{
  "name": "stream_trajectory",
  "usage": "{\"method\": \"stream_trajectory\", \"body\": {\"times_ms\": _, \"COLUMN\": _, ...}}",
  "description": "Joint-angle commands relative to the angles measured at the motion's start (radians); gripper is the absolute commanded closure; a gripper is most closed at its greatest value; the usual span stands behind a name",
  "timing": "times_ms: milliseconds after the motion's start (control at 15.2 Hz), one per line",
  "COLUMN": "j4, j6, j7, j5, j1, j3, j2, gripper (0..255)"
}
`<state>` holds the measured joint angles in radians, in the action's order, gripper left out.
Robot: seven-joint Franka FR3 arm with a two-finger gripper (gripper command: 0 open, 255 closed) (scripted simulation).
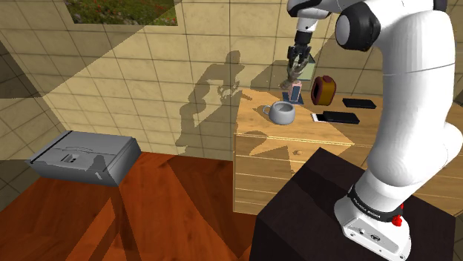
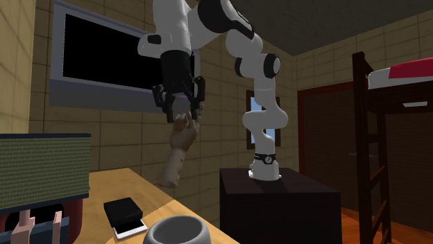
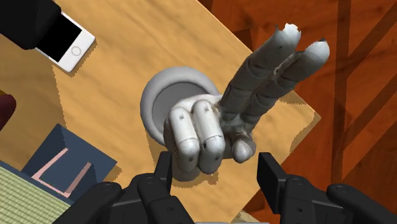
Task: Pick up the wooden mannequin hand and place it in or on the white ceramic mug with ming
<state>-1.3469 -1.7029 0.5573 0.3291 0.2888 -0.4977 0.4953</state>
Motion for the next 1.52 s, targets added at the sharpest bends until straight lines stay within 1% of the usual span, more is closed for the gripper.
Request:
{"method": "stream_trajectory", "body": {"times_ms": 0, "j4": 0.139, "j6": 0.057, "j7": -0.025, "j5": 0.026, "j1": 0.022, "j3": 0.016, "j2": 0.082, "gripper": 255}}
{"method": "stream_trajectory", "body": {"times_ms": 132, "j4": 0.335, "j6": 0.141, "j7": -0.059, "j5": 0.054, "j1": 0.063, "j3": 0.037, "j2": 0.188, "gripper": 255}}
{"method": "stream_trajectory", "body": {"times_ms": 264, "j4": 0.608, "j6": 0.256, "j7": -0.108, "j5": 0.085, "j1": 0.128, "j3": 0.067, "j2": 0.331, "gripper": 255}}
{"method": "stream_trajectory", "body": {"times_ms": 462, "j4": 0.513, "j6": 0.195, "j7": -0.093, "j5": 0.079, "j1": 0.104, "j3": 0.062, "j2": 0.302, "gripper": 255}}
{"method": "stream_trajectory", "body": {"times_ms": 726, "j4": 0.421, "j6": 0.128, "j7": -0.078, "j5": 0.076, "j1": 0.081, "j3": 0.057, "j2": 0.283, "gripper": 255}}
{"method": "stream_trajectory", "body": {"times_ms": 1056, "j4": 0.335, "j6": 0.055, "j7": -0.063, "j5": 0.076, "j1": 0.062, "j3": 0.056, "j2": 0.274, "gripper": 255}}
{"method": "stream_trajectory", "body": {"times_ms": 1452, "j4": 0.257, "j6": -0.021, "j7": -0.047, "j5": 0.081, "j1": 0.048, "j3": 0.057, "j2": 0.278, "gripper": 255}}
